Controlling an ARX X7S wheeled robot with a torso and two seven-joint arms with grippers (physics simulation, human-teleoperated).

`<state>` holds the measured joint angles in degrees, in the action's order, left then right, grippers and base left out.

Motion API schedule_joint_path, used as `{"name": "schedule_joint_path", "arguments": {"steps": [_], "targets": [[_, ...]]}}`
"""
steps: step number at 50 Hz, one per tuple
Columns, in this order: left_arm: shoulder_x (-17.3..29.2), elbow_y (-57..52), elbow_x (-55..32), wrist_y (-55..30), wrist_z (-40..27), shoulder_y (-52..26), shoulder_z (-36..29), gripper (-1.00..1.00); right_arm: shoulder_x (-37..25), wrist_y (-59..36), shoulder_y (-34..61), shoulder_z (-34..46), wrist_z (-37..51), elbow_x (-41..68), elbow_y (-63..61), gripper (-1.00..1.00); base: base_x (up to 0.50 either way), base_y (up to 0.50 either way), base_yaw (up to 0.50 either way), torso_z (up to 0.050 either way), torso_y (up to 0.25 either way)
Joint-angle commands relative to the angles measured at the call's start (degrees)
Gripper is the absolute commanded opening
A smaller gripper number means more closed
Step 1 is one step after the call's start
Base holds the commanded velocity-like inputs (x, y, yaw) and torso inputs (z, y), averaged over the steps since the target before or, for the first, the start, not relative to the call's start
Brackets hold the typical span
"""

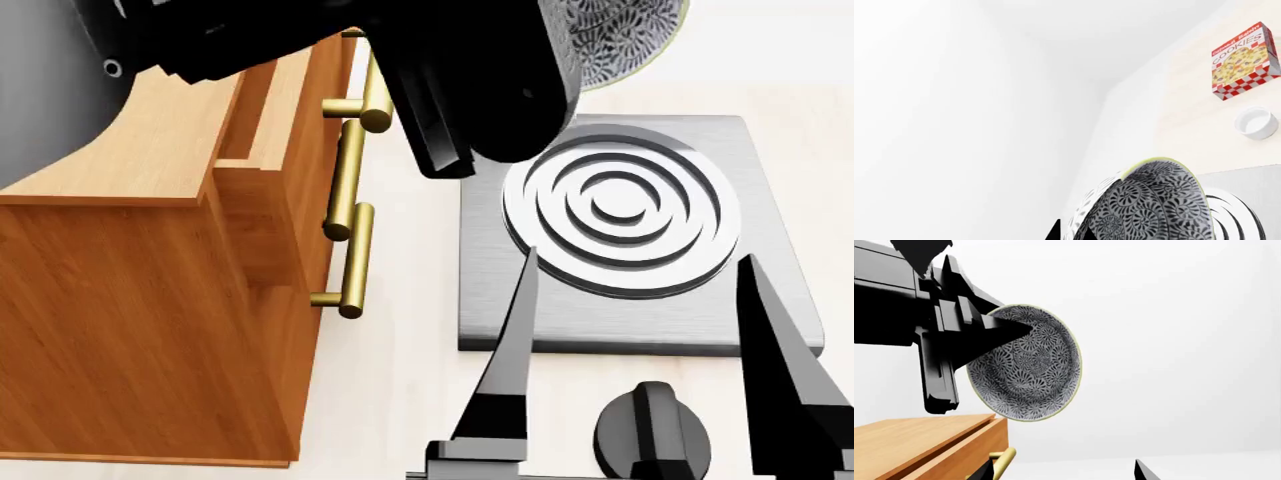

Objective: Pick the akita bowl on the wooden cabinet and place it on the plate.

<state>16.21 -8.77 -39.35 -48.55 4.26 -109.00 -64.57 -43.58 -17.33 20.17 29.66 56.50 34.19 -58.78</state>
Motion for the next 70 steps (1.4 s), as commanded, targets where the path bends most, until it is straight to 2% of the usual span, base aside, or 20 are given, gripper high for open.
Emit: {"name": "schedule_joint_path", "arguments": {"steps": [1,19,42,70], "targets": [[1.30,-0.86,1.26,0.83,-0.64,1.56,-0.06,-1.00,-0.43,0.36,0.64,0.97,0.59,0.07,0.15,1.00,0.00,0.00,0.00,0.000,0.000],[4.98,-5.97,-2.04,0.71,0.58,2.53,1.92,-1.00,-0.93,1.16,1.01,1.98,1.04,-0.03,0.77,1.00,0.00,0.00,0.00,0.000,0.001],[6.36,-9.36,-2.92,1.30,-0.51,5.81,1.50,-1.00,-1.61,2.24,1.45,2.73,1.41,0.35,1.21,1.00,0.00,0.00,0.00,0.000,0.000],[8.44,-16.43,-5.72,-0.46,-0.85,6.05,1.77,-1.00,-2.03,2.28,2.20,3.73,2.27,0.41,1.21,1.00,0.00,0.00,0.00,0.000,0.000]]}}
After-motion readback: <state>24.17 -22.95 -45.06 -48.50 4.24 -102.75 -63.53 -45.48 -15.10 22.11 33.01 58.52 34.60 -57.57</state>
